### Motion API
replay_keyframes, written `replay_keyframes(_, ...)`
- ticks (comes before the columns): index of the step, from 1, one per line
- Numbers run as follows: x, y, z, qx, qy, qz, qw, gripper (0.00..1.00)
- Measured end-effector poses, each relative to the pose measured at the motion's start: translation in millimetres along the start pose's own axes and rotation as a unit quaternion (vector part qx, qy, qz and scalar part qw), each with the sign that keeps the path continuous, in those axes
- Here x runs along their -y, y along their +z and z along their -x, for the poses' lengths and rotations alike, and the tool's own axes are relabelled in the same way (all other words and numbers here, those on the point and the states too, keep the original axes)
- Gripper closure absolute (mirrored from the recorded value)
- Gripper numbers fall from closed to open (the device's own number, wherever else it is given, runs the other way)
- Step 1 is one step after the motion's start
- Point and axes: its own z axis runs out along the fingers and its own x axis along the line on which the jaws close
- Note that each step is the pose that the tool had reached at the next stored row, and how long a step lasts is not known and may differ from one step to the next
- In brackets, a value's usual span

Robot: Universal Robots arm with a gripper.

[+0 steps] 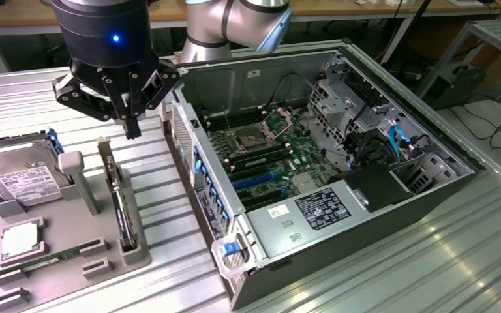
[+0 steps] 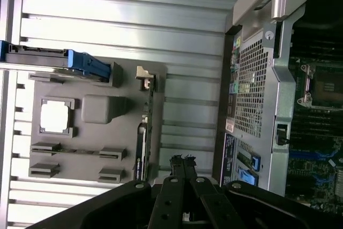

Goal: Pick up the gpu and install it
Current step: 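Reach for the gpu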

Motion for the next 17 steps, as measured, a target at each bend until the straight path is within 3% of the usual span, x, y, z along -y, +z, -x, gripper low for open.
replay_keyframes(17, -5.5, 4.3, -13.2, 0.0, 0.0, 0.0, 1.0, 0.89)
